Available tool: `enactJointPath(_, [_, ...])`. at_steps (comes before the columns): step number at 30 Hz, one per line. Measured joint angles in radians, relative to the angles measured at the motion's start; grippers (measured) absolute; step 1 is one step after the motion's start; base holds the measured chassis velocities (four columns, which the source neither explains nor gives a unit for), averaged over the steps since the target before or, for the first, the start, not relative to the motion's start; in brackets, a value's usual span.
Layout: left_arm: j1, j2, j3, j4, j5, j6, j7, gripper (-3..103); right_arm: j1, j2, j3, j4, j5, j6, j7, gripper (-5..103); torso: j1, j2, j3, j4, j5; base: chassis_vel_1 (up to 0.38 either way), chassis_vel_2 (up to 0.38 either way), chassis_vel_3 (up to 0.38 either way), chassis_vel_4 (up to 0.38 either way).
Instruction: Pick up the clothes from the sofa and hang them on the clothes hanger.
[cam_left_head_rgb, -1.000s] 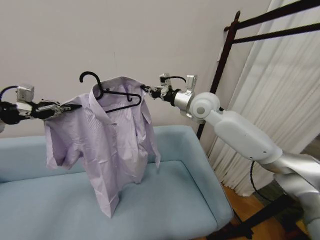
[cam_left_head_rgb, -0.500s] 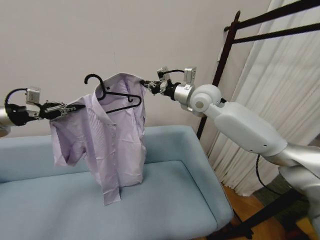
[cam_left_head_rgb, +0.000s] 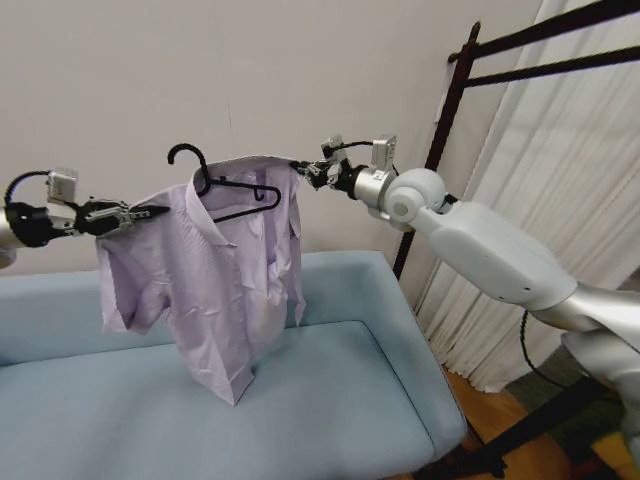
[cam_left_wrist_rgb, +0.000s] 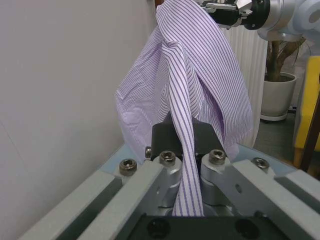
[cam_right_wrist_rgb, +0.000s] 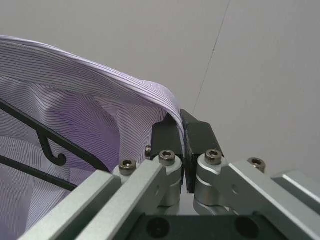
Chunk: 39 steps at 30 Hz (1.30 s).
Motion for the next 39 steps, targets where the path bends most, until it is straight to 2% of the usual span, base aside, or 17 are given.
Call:
enactJointPath(4, [0.0, -0.007, 0.0, -0.007, 0.003, 0.002, -0.026, 2, 0.007, -0.007, -0.001, 0.012, -0.004, -0.008, 0.002, 1, 0.0, 0.0, 0.0, 0.0, -0.0001, 0.0, 0.0, 0.0, 0.0])
enactJointPath(8, [-0.006, -0.022, 0.002, -0.03, 0.011, 0.014, -0.087, 2, 0.026, -0.01, -0.017, 0.015, -0.027, -0.016, 0.002, 1, 0.0, 0.0, 0.0, 0.0, 0.0, 0.0, 0.0, 0.0, 0.0])
enactJointPath(15, [-0.014, -0.032, 0.003, -0.053, 0.052, 0.024, -0.134, 2, 0.042, 0.005, -0.024, 0.01, -0.041, -0.023, 0.016, 1, 0.0, 0.0, 0.0, 0.0001, -0.0001, 0.0, 0.0, 0.0, 0.0])
enactJointPath(20, [-0.014, -0.033, 0.007, -0.078, 0.071, 0.024, -0.194, 2, 0.059, 0.026, -0.023, 0.027, -0.041, -0.041, 0.037, 1, 0.0, 0.0, 0.0, 0.0001, -0.0001, 0.0, 0.0, 0.0, 0.0])
enactJointPath(23, [-0.014, -0.033, 0.01, -0.1, 0.071, 0.024, -0.249, 2, 0.079, 0.036, -0.021, 0.064, -0.032, -0.08, 0.043, 1, 0.0, 0.0, 0.0, 0.0001, -0.0001, 0.0, 0.0, 0.0, 0.0])
enactJointPath(32, [-0.028, -0.056, 0.018, -0.16, 0.047, 0.015, -0.33, 2, 0.114, 0.08, -0.052, 0.121, 0.059, -0.115, 0.092, 1, 0.0, 0.0, 0.0, 0.0002, -0.0001, 0.0, 0.0, 0.0, 0.0])
enactJointPath(39, [-0.044, -0.111, 0.028, -0.198, 0.001, -0.019, -0.383, 2, 0.134, 0.137, -0.059, 0.13, 0.161, -0.122, 0.129, 1, 0.0, 0.0, 0.0, 0.0001, -0.0002, 0.0, 0.0, 0.0, 0.0])
